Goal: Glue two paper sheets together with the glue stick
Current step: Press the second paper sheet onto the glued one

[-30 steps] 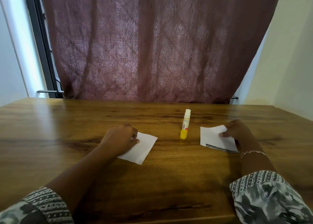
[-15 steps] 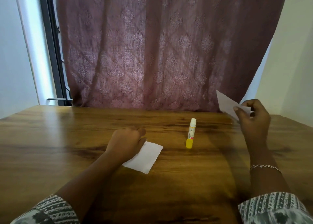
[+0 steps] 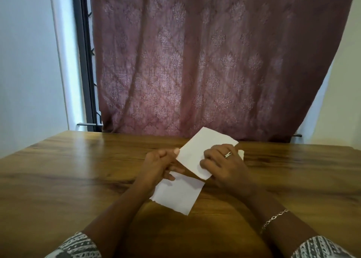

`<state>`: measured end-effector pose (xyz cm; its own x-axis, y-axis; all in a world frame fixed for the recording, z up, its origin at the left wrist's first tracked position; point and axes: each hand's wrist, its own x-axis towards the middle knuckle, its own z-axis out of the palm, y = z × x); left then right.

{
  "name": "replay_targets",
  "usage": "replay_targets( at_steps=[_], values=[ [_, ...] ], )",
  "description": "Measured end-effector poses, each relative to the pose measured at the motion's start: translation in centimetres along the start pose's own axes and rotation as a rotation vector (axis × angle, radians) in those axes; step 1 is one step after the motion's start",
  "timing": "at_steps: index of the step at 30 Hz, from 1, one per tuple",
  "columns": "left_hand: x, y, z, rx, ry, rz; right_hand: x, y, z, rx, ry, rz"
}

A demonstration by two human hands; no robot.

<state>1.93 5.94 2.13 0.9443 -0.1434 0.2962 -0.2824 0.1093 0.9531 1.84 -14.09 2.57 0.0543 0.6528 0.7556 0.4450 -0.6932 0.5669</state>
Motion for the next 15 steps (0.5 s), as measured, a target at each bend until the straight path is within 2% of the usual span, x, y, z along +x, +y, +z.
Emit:
replay_targets(
  at_steps=[5, 8, 13, 15],
  values=[
    [0.2, -0.2, -0.5, 0.069, 0.069, -0.025, -0.2, -0.4, 0.6, 0.073, -0.16, 0.02],
    [0.4, -0.2, -1.0, 0.03, 0.123, -0.042, -0.4, 0.3, 0.5, 0.151, -0.23, 0.198],
    [0.4, -0.2, -1.2, 0.137, 0.061, -0.043, -0.7, 0.8, 0.1, 0.335, -0.046, 0.552],
    [0.5, -0.1, -1.1, 0.199, 0.007, -0.014, -0.7, 0.8, 0.2, 0.422, -0.066, 0.755]
  ],
)
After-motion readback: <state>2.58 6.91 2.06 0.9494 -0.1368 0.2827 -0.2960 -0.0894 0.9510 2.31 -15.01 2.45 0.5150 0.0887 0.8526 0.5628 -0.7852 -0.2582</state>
